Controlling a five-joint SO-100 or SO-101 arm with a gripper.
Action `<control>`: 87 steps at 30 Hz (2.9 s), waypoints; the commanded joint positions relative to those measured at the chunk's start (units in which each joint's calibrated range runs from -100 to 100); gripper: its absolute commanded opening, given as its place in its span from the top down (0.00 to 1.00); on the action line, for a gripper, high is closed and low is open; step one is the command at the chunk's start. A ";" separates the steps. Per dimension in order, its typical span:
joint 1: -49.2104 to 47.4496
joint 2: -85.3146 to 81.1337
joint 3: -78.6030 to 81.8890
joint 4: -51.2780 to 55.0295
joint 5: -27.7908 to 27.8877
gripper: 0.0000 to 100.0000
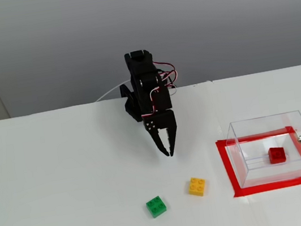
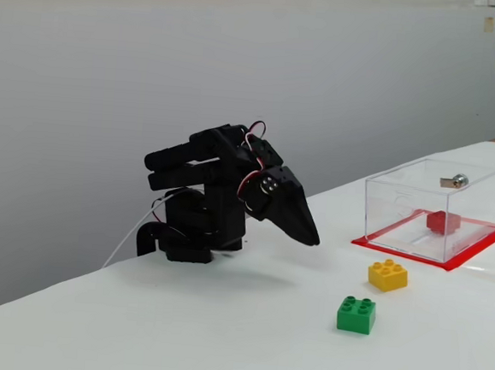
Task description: Pick the red lego brick and place it into the transparent box
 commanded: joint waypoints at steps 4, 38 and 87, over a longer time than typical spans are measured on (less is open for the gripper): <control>0.13 -0.59 1.98 -0.17 -0.14 0.99; 2.65 -0.59 0.35 18.02 -0.25 0.99; 2.35 -0.51 0.26 18.02 0.07 0.99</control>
